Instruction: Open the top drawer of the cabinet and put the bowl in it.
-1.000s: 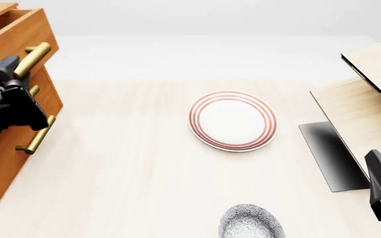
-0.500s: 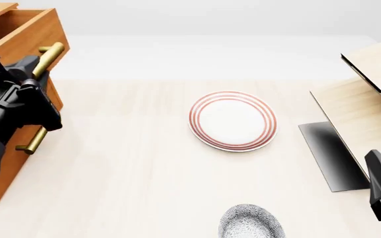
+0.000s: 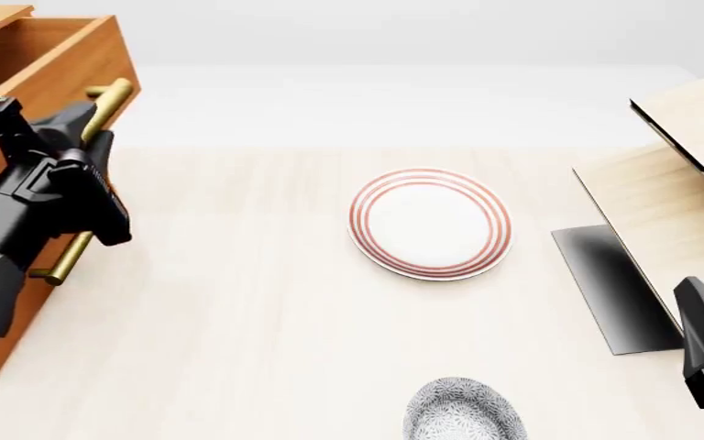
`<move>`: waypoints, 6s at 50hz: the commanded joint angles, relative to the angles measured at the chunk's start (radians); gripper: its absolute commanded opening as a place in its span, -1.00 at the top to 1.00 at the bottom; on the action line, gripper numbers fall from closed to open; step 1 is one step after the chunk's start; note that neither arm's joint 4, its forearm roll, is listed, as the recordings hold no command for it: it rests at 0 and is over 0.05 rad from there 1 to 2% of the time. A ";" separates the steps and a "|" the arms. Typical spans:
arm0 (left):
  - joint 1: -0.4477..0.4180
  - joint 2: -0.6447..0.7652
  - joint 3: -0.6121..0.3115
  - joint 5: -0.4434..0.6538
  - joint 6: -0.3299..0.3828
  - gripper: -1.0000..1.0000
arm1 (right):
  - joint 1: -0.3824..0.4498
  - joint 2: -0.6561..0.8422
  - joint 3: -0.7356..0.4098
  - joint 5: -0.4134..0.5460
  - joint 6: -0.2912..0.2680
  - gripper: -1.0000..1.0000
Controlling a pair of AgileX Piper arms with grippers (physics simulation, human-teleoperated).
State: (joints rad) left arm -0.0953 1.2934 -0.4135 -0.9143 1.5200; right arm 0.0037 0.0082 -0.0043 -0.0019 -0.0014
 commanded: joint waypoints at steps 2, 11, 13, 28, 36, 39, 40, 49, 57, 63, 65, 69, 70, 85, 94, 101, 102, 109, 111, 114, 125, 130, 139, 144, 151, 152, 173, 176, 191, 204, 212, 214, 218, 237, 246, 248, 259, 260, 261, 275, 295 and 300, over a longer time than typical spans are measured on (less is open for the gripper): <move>-0.141 -0.012 0.029 0.029 -0.006 1.00 | -0.001 0.001 0.000 0.000 0.000 -1.00; -0.170 -0.056 0.008 0.148 -0.060 -1.00 | -0.001 0.001 0.000 0.000 0.000 -1.00; -0.175 -0.056 0.015 0.151 -0.060 -1.00 | -0.001 0.001 0.000 0.000 0.000 -1.00; -0.235 -0.110 0.023 0.215 -0.086 -1.00 | -0.001 0.001 0.000 0.000 0.001 -1.00; -0.240 -0.186 0.046 0.247 -0.083 -1.00 | -0.001 0.001 0.000 0.000 0.001 -1.00; -0.233 -0.248 0.007 0.362 -0.149 -1.00 | -0.001 0.001 0.000 0.000 0.001 -1.00; -0.272 -0.242 -0.010 0.367 -0.154 -1.00 | 0.000 0.001 0.000 0.000 0.001 -1.00; -0.267 -0.346 -0.148 0.643 -0.347 -1.00 | 0.000 0.001 0.000 0.000 0.001 -1.00; -0.264 -0.363 -0.261 0.836 -0.519 -1.00 | -0.001 0.001 0.000 0.000 0.001 -1.00; -0.227 -0.411 -0.352 0.988 -0.651 -1.00 | -0.001 0.001 0.000 0.000 0.000 -1.00; -0.206 -0.416 -0.380 1.035 -0.680 -1.00 | -0.001 0.001 0.000 0.000 0.001 -1.00; -0.178 -0.394 -0.459 1.134 -0.771 -1.00 | -0.001 0.001 0.000 0.000 0.000 -1.00; -0.198 -0.375 -0.484 1.145 -0.793 -1.00 | -0.001 0.001 0.000 0.000 0.001 -1.00; -0.135 -0.288 -0.742 1.416 -1.056 -1.00 | -0.001 0.001 0.000 0.000 0.000 -1.00; -0.110 -0.214 -0.884 1.545 -1.192 -1.00 | -0.001 0.001 0.000 0.000 0.000 -1.00; -0.086 -0.168 -0.965 1.630 -1.284 -1.00 | -0.001 0.001 0.000 0.000 0.000 -1.00; -0.092 -0.159 -0.974 1.632 -1.293 -1.00 | -0.001 0.001 0.000 0.000 0.001 -1.00; -0.029 -0.135 -1.008 1.696 -1.332 -1.00 | -0.001 0.001 0.000 0.000 0.000 -1.00; -0.026 -0.125 -1.024 1.717 -1.354 -1.00 | -0.001 0.001 0.000 0.000 0.001 -1.00; 0.006 -0.123 -1.029 1.744 -1.365 -1.00 | -0.001 0.001 0.000 0.000 0.001 -1.00; 0.012 -0.074 -1.069 1.805 -1.424 -1.00 | -0.001 0.001 0.000 0.000 0.000 -1.00; 0.024 -0.054 -1.072 1.819 -1.438 -1.00 | -0.001 0.001 0.000 0.000 0.001 -1.00; 0.033 0.008 -1.083 1.848 -1.464 -1.00 | -0.001 0.001 0.000 0.000 0.000 -1.00; 0.039 0.028 -1.085 1.854 -1.466 -1.00 | -0.001 0.001 0.000 0.000 0.000 -1.00; 0.057 0.040 -1.089 1.869 -1.473 -1.00 | -0.001 0.001 0.000 0.000 0.001 -1.00; 0.068 0.043 -1.081 1.870 -1.465 -1.00 | -0.001 0.001 0.000 0.000 0.000 -1.00; 0.117 0.045 -1.019 1.839 -1.484 -1.00 | -0.001 0.001 0.000 0.000 0.001 -1.00; 0.109 0.052 -1.016 1.833 -1.489 -1.00 | -0.001 0.001 0.000 0.000 0.001 -1.00; 0.105 0.063 -0.983 1.806 -1.504 -1.00 | -0.001 0.001 0.000 0.000 0.001 -1.00; 0.107 0.070 -0.951 1.783 -1.496 -1.00 | -0.001 0.001 0.000 0.000 0.000 -1.00; 0.082 0.083 -0.954 1.780 -1.494 -1.00 | -0.001 0.001 0.000 0.000 0.000 -1.00; 0.076 0.084 -0.954 1.778 -1.491 -1.00 | -0.001 0.001 0.000 0.000 0.000 -1.00; 0.059 0.090 -0.950 1.775 -1.488 -1.00 | -0.001 0.001 0.000 0.000 0.000 -1.00; -0.008 0.107 -0.964 1.788 -1.479 -1.00 | -0.001 0.001 0.000 0.000 0.000 -1.00; -0.024 0.110 -0.967 1.793 -1.470 -1.00 | -0.001 0.001 0.000 0.000 0.001 -1.00; -0.027 0.110 -0.968 1.794 -1.469 -1.00 | -0.001 0.001 0.000 0.000 0.001 -1.00; -0.052 0.117 -0.982 1.801 -1.465 -1.00 | -0.001 0.001 0.000 0.000 0.000 -1.00; -0.053 0.117 -0.983 1.801 -1.466 -1.00 | -0.001 0.001 0.000 0.000 0.000 -1.00; -0.057 0.119 -0.984 1.801 -1.465 -1.00 | -0.001 0.001 0.000 0.000 0.001 -1.00; -0.094 0.131 -1.000 1.804 -1.460 -1.00 | -0.001 0.001 0.000 0.000 0.000 -1.00; -0.134 0.131 -1.022 1.812 -1.453 -1.00 | -0.001 0.001 0.000 0.000 0.000 -1.00; -0.142 0.127 -1.016 1.811 -1.452 -1.00 | -0.001 0.001 0.000 0.000 0.000 -1.00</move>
State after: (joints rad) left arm -0.1978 1.4236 -1.4204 0.8995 0.0494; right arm 0.0036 0.0082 -0.0043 -0.0019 -0.0014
